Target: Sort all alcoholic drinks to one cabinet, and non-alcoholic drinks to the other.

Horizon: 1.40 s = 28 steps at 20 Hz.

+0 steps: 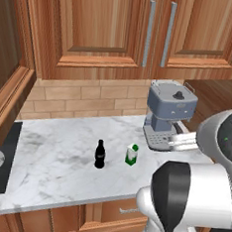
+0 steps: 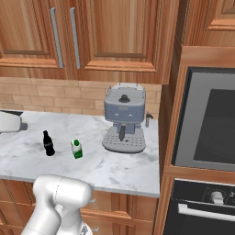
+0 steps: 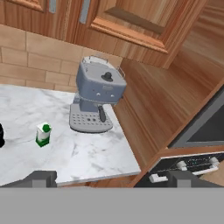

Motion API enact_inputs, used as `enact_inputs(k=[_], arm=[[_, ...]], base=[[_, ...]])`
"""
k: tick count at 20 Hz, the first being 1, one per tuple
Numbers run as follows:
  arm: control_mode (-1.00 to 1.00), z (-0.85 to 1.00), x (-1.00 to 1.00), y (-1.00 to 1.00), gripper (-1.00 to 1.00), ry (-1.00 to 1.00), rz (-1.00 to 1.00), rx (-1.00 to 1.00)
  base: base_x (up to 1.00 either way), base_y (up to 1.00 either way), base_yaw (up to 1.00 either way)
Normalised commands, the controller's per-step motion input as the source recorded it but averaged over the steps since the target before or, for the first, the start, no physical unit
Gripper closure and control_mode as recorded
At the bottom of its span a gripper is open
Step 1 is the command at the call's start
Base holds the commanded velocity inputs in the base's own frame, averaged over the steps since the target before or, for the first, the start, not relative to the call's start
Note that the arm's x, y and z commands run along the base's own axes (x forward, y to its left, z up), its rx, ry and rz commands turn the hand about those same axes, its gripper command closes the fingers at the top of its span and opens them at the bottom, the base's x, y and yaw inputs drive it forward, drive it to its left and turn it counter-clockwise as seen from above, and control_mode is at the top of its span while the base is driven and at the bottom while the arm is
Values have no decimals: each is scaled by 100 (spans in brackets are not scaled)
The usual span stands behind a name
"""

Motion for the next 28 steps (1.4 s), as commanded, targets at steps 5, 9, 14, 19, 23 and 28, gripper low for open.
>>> enact_inputs(k=[5, 9, 14, 19, 23, 28], arm=[[-100, -42, 0, 45, -100, 10, 0, 0], [-100, -26, 0, 25, -100, 10, 5, 1], [-100, -15, -3, 0, -100, 4, 18, 13], [-100, -15, 0, 14, -100, 4, 23, 14], [-100, -5, 2, 38, -100, 2, 16, 6], [-100, 0, 5, 39, -100, 2, 10, 1]], base=[[0, 0, 0], [0, 0, 0], [0, 0, 0], [0, 0, 0], [0, 0, 0], [0, 0, 0]])
